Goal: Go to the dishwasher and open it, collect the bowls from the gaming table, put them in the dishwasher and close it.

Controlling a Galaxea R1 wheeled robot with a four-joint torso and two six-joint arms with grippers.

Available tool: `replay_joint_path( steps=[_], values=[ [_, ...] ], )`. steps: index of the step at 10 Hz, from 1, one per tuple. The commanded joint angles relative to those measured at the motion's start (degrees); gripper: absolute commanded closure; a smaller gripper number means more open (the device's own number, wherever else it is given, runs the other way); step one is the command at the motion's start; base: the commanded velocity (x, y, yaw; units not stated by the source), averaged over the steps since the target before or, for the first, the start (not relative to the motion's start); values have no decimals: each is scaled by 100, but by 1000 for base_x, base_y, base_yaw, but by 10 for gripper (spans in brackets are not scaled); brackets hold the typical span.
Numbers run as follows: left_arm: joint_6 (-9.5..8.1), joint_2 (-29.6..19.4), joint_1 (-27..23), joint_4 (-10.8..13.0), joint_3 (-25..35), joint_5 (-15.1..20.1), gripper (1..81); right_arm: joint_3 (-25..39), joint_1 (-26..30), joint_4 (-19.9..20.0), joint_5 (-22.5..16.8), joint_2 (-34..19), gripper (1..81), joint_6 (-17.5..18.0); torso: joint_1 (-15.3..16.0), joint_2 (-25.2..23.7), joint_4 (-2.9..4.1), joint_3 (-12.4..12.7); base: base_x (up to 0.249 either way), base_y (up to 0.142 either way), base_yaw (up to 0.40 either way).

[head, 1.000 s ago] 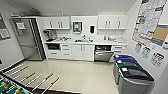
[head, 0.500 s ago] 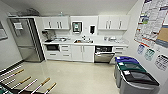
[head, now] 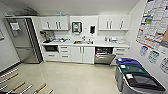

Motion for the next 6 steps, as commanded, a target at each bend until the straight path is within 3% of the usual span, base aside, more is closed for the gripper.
replay_joint_path(
  steps=[1,6],
  values=[
    [-2,-39,-230,6,-23,305,811,21,233,-53,-276,-65,811,-6,3,0,0,0,187,0,0],
    [7,-12,-230,50,-23,314,811,21,234,-62,-276,-47,811,-6,3,0,0,0,187,-68,0]
  ],
)
